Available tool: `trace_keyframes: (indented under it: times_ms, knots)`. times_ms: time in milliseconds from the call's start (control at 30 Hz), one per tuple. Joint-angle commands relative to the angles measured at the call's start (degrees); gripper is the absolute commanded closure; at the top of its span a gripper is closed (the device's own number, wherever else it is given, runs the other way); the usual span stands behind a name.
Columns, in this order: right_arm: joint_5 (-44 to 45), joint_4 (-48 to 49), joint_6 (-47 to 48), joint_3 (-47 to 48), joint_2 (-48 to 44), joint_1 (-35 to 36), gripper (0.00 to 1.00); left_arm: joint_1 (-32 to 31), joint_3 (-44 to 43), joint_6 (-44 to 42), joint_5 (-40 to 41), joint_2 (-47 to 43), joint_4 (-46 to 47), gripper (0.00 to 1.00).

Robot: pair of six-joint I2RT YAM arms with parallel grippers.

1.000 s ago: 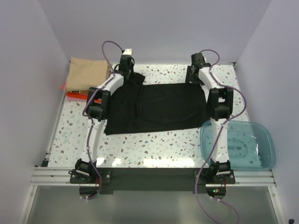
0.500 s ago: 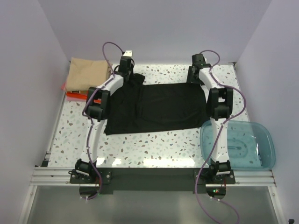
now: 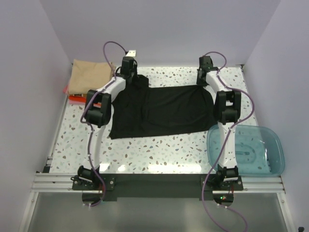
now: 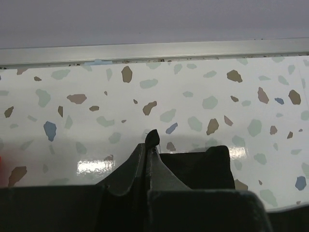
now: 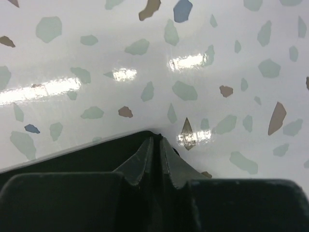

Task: Fold and stack the t-shirts
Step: Fold the tshirt

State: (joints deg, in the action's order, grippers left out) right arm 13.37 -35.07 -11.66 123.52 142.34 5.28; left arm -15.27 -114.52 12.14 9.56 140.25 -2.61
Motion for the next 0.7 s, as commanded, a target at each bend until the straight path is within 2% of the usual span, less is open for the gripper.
trace_keyframes:
  times_ms: [0,67,233,333,467,667]
  knots:
    - [-3.07,4.38,4.01,-3.53,-2.33,-0.53,0.93,0.50,4.99,-2.03,-2.52,-7.61,6.91,1.00]
    - [-4.31,7.72,5.24,-6.00,-5.57,-0.53,0.96,0.50,7.63,-2.12,-4.98,-10.33,8.32,1.00]
    - [-9.57,14.31,6.91,-15.76,-12.17,-0.44,0.95,0.50,21.07,-2.74,-10.69,-17.97,17.54,1.00]
    - [-10.81,17.83,7.79,-21.38,-15.95,-0.44,0.95,0.41,27.14,-2.56,-11.58,-21.84,19.05,1.00]
    - [-12.13,19.77,9.28,-25.95,-19.55,-0.44,0.94,0.15,38.63,-1.86,-12.90,-27.99,23.86,1.00]
    - [-11.43,20.66,9.73,-29.39,-22.37,-0.44,0.94,-0.03,49.20,0.68,-13.43,-36.61,26.51,1.00]
